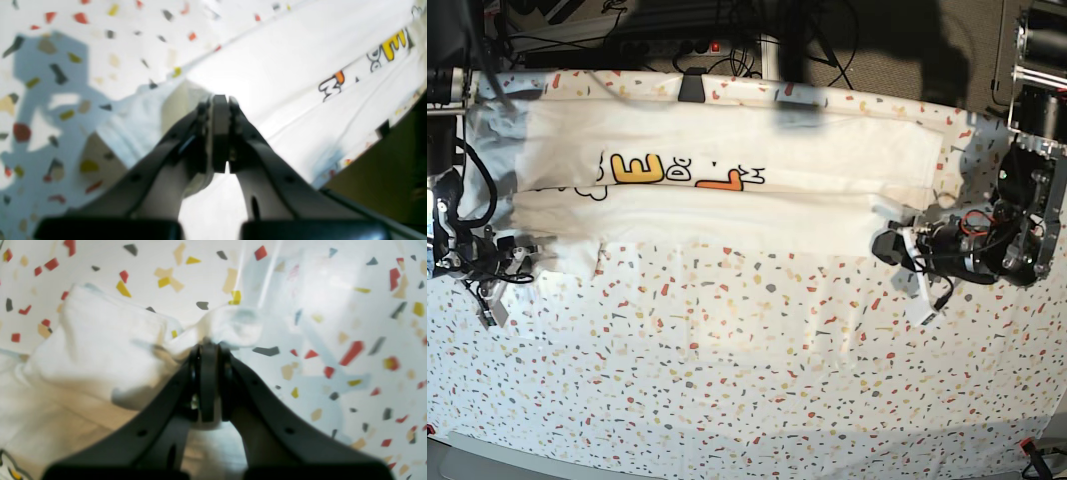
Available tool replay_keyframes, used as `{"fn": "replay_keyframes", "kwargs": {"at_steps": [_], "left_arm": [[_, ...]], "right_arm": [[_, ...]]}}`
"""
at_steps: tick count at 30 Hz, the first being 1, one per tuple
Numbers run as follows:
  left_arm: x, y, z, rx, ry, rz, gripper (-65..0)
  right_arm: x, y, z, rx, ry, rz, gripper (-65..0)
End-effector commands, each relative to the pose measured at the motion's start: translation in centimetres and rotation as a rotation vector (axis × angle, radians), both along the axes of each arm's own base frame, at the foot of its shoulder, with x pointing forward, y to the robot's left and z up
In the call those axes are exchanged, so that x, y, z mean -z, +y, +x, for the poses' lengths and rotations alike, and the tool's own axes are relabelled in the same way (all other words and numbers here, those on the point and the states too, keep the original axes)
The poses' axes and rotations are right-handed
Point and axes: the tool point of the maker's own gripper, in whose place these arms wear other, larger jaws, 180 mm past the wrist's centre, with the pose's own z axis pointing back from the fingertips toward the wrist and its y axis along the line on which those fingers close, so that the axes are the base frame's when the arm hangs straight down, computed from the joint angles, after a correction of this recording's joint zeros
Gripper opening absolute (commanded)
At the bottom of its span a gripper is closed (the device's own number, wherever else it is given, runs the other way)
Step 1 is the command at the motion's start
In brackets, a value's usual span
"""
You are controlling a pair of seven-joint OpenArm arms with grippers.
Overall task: Fold the T-shirt properly
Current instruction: 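Lift the held ends and fold the strip over lengthwise with both grippers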
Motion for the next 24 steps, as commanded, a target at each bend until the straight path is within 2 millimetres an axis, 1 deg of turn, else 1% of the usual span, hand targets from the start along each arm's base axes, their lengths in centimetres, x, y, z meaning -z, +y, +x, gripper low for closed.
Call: {"fn": "replay_keyframes", "kwargs": {"at_steps": [1,6,10,12,15,19,24], "left_arm": [[-1.5,0.1,0.7,0.009,-0.053,0.001,-65.0],[-1.5,-0.3,-0.7,0.024,-0.091,0.064,-65.0],[-2.2,-0.9,-1.6,0.049,-0.134,0.093,-65.0],[-2.4,-0.9,-1.9,0.047,-0.154,0.12,-65.0],[-2.3,-0.6,-2.3,0.038,-0.169,0.163,-65.0],[-1.4,-0.6,-3.4,0.035,-0.145,0.165,-65.0],[-0.2,-0.4,-4.5,0.036,-0.115,0.179,-65.0]], "right_arm": [[-2.3,-0.3,1.0,-0.02,-0.06,-0.012,-65.0],[-2.9,1.5,-0.7,-0.12,-0.085,-0.065,-65.0],[-3.9,2.1,-1.8,-0.144,-0.123,-0.076,-65.0],[-4.5,1.9,-2.3,-0.139,-0.137,-0.082,-65.0],[-5.3,1.0,-3.2,-0.114,-0.162,-0.09,-65.0],[-6.0,0.1,-4.6,-0.087,-0.18,-0.101,-65.0],[-6.9,0.2,-5.9,-0.099,-0.206,-0.121,-65.0]]}}
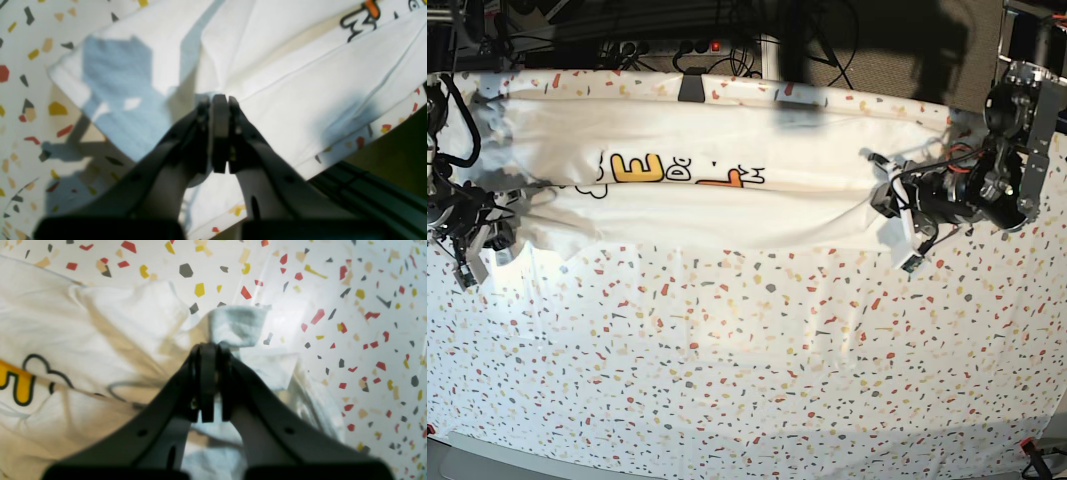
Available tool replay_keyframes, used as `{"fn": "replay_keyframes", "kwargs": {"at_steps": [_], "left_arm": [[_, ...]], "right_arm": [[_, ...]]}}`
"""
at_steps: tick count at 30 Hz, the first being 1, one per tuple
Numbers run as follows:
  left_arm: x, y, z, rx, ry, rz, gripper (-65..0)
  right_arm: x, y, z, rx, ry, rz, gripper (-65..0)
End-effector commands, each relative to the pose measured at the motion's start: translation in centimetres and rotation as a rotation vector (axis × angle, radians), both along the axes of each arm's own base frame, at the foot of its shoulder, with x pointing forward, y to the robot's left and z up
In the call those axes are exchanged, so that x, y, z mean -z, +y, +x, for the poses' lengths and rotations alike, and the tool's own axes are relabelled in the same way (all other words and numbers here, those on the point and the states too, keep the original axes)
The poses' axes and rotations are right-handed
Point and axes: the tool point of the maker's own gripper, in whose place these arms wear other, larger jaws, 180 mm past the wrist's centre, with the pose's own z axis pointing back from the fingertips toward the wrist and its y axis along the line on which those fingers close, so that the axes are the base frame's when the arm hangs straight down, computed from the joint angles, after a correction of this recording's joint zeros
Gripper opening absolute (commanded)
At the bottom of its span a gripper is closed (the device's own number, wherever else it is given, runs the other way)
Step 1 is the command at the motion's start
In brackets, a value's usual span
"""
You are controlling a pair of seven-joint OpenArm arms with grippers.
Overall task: Fold the T-shirt properly
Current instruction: 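Lift the held ends and fold the strip over lengthwise with both grippers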
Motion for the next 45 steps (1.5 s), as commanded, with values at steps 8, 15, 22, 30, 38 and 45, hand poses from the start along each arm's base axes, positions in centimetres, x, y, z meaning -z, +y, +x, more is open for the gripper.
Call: {"fn": "replay_keyframes", "kwargs": {"at_steps": [8,15,22,30,38,45], "left_arm": [[-0.6,2.0,1.6,-0.074,-0.06,0.078,-65.0],[-1.7,1.6,1.0,-0.072,-0.096,0.106,-65.0],[-3.1,2.0,-1.2,-0.105,-0.199,0.204,-65.0],[-2.2,2.2,-2.8,-0.1,-0.178,0.23,-65.0],[-2.5,2.0,-2.4,-0.101,-0.204,0.221,-65.0],[-2.5,2.0,-2.4,-0.101,-0.204,0.221,-65.0]], "right_arm": [[-2.9,2.4,-1.1,-0.108,-0.043,-0.075,-65.0],[-0.8,3.7,-4.5,-0.155,0.043,-0.093,-65.0],[0.9,4.2,-6.8,-0.175,0.091,-0.076,-65.0],[0.4,6.4,-9.0,-0.266,0.095,-0.145,-65.0],[0.9,6.6,-11.7,-0.324,0.141,-0.251,-65.0],[1.7,4.8,-14.2,-0.296,0.209,-0.285,-65.0]]}}
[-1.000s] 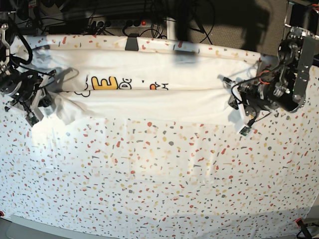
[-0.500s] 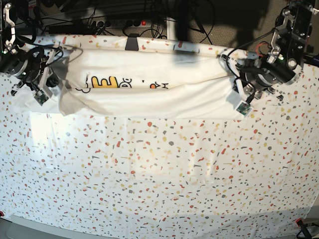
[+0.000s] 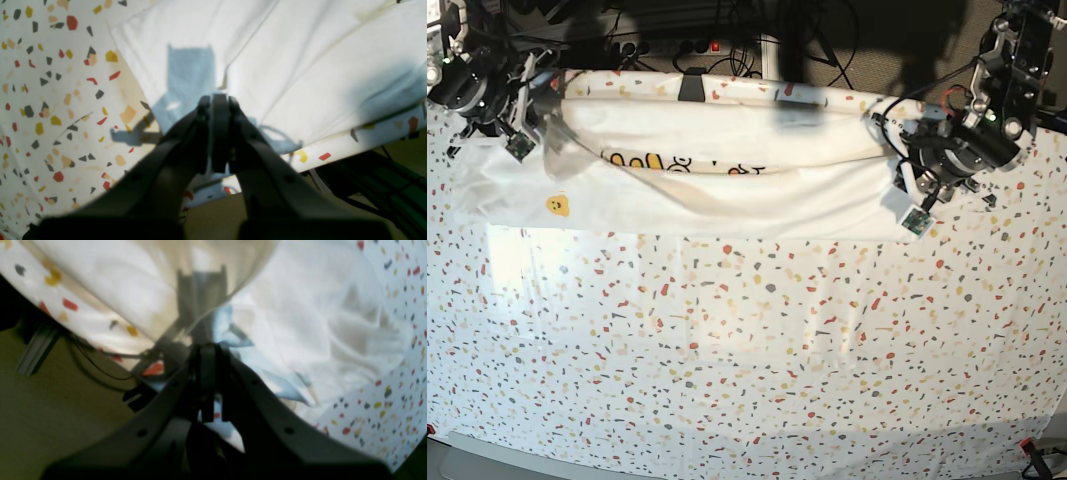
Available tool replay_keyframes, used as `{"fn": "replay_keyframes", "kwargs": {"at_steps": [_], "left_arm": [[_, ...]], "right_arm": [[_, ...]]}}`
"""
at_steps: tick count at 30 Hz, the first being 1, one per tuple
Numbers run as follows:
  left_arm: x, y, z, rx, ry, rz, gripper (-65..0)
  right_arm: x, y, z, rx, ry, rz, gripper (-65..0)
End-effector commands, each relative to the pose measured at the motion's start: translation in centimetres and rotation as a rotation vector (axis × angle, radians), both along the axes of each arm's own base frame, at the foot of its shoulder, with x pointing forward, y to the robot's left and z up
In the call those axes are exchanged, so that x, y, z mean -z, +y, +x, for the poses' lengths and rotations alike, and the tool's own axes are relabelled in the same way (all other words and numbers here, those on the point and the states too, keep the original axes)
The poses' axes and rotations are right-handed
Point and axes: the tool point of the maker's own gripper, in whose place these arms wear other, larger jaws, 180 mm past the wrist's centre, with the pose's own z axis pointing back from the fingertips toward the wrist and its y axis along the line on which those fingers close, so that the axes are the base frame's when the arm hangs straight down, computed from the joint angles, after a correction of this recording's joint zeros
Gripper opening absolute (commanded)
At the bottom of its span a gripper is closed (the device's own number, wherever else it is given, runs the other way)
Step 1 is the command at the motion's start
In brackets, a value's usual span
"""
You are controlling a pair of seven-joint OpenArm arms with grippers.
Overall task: Fold the T-shirt properly
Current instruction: 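Lift the held ends and fold the strip over lengthwise with both grippers, then release and regrasp the folded strip's ends with both grippers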
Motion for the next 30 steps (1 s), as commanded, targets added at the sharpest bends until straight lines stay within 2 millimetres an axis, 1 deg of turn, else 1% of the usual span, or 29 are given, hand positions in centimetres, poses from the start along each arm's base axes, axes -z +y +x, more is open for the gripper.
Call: {"fn": "replay_keyframes", "kwargs": {"at_steps": [1,5,6,9,16,19,22,25,30], "left_arm": [[-1.1,0.1,0.9,0.0,-0.049,-0.002,-65.0],[-1.1,0.1,0.9,0.0,-0.048,-0.003,-65.0],[-1.1,0.1,0.9,0.0,-0.048,-0.003,-65.0],[-1.0,0.2,0.8,-0.001,-0.041,0.002,-65.0],[-0.9,0.6,0.8,-0.005,-0.04,0.026,-65.0],[-1.3,1.4,1.4,-0.013,-0.084,0.076,-65.0],[-1.4,1.7,1.7,-0.047,-0.094,0.072,-65.0],[-1.4,1.7,1.7,-0.056,-0.095,0.07,-65.0],[-1.4,1.7,1.7,-0.056,-0.095,0.07,-65.0]], "right_arm": [[-1.2,-0.7,0.8,-0.003,-0.037,-0.019,-65.0],[-2.7,-2.8,1.5,0.05,-0.085,-0.054,-65.0],[-3.1,-3.1,1.7,0.062,-0.101,-0.05,-65.0],[-3.8,-3.1,2.2,0.078,-0.128,-0.015,-65.0],[-3.8,-3.1,2.2,0.08,-0.128,-0.012,-65.0],[-4.1,-3.6,2.6,0.13,-0.155,-0.016,-65.0],[-4.3,-4.2,2.8,0.177,-0.173,-0.025,-65.0],[-4.2,-4.8,2.6,0.219,-0.168,-0.04,-65.0],[-4.2,-5.0,2.6,0.235,-0.173,-0.041,-65.0]]}}
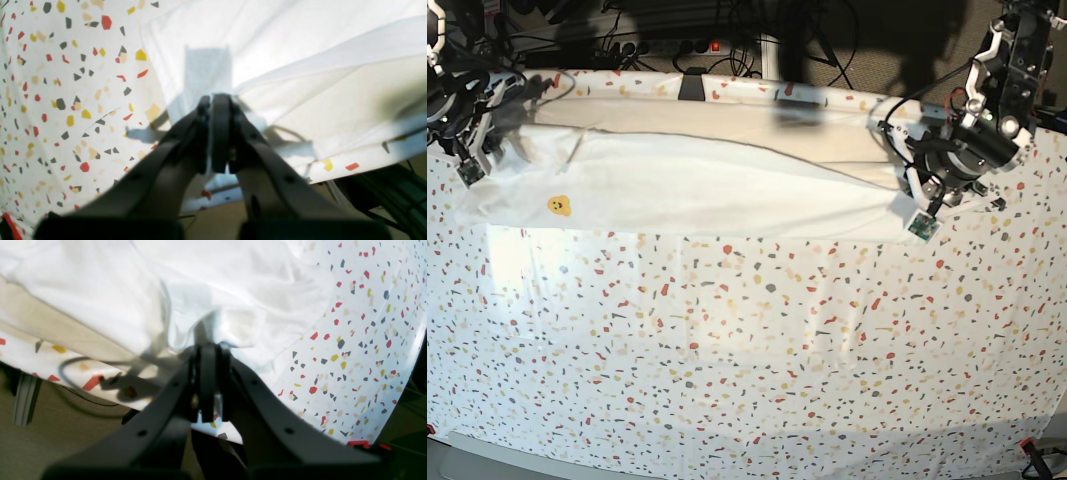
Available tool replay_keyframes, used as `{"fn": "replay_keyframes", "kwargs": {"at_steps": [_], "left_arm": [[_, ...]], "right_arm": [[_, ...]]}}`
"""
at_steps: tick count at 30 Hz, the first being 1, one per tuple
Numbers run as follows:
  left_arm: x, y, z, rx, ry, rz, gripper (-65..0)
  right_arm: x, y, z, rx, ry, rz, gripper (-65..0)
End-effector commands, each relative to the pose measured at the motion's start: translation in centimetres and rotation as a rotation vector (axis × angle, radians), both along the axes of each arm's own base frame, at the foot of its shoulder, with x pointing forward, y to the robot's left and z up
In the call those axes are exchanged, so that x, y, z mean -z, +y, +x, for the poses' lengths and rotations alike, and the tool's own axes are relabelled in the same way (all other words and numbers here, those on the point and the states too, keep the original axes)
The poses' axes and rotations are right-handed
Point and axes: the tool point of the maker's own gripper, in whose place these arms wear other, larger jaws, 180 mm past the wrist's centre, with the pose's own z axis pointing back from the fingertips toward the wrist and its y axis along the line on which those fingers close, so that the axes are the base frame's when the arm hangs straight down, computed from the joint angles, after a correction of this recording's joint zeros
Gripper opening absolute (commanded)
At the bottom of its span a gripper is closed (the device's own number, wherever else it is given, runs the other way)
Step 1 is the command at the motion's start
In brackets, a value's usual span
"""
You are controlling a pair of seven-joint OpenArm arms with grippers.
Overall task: Fold the T-shirt properly
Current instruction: 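Release and regrasp the folded strip's ends with both grippers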
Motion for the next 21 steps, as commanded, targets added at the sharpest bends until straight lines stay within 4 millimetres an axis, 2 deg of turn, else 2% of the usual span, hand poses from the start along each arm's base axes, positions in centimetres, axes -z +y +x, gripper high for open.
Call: {"fn": "replay_keyframes", "kwargs": {"at_steps": [1,8,18,21], "left_arm": [[-1.1,0.2,0.8,-0.003,-0.046,0.001,-65.0],[-1.3,0.0,1.0,0.002,-0.062,-0.008,-65.0],[-1.6,-0.2,1.3,0.006,-0.083,-0.019,-65.0],[-1.3,0.0,1.3,0.003,-0.078,-0.019,-65.0]], "right_arm": [[-1.1,-0.3,0.8,-0.006,-0.039,-0.014,-65.0],[-1.1,1.3,1.0,-0.007,-0.053,0.093,-65.0],[-1.3,1.3,1.6,-0.013,-0.09,0.113,-65.0],[-0.7,0.1,1.7,0.026,-0.087,0.105,-65.0]]}}
